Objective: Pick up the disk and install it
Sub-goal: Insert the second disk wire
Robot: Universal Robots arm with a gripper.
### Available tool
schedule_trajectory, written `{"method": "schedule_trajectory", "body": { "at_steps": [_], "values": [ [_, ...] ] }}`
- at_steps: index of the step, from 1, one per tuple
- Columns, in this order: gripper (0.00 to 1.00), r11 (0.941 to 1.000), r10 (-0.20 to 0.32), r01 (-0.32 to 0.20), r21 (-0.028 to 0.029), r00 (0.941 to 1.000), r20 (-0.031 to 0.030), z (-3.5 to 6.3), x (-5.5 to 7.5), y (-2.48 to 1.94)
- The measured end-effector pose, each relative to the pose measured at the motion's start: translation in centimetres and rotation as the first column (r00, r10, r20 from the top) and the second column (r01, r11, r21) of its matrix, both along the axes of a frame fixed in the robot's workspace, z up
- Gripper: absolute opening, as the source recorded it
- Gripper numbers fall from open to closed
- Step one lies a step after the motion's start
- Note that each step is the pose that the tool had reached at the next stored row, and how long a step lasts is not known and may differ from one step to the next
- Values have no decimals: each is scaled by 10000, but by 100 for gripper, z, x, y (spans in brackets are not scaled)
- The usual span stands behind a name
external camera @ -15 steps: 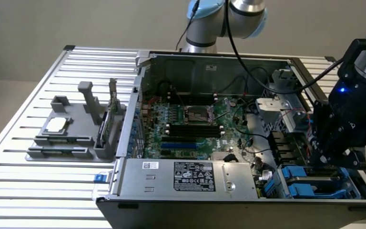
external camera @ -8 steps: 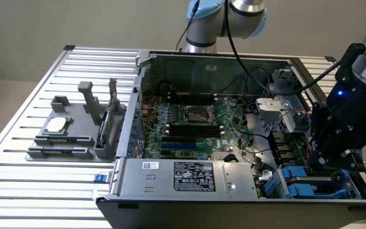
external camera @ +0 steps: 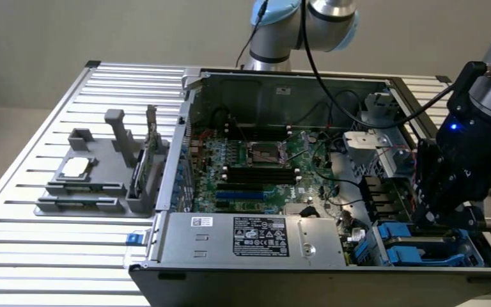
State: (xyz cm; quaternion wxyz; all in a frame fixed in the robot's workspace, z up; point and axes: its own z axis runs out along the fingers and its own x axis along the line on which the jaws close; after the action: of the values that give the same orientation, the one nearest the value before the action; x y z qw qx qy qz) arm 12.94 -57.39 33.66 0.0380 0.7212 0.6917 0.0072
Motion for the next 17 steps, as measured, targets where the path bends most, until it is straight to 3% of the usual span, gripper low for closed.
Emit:
{"method": "schedule_trajectory", "body": {
  "at_steps": [11, 17],
  "values": [
    [11, 10000, 0, 0, 15, 10000, -8, 9, 10, 0],
    [11, 10000, 0, 0, 26, 10000, -27, 182, 1, -3]
  ]
}}
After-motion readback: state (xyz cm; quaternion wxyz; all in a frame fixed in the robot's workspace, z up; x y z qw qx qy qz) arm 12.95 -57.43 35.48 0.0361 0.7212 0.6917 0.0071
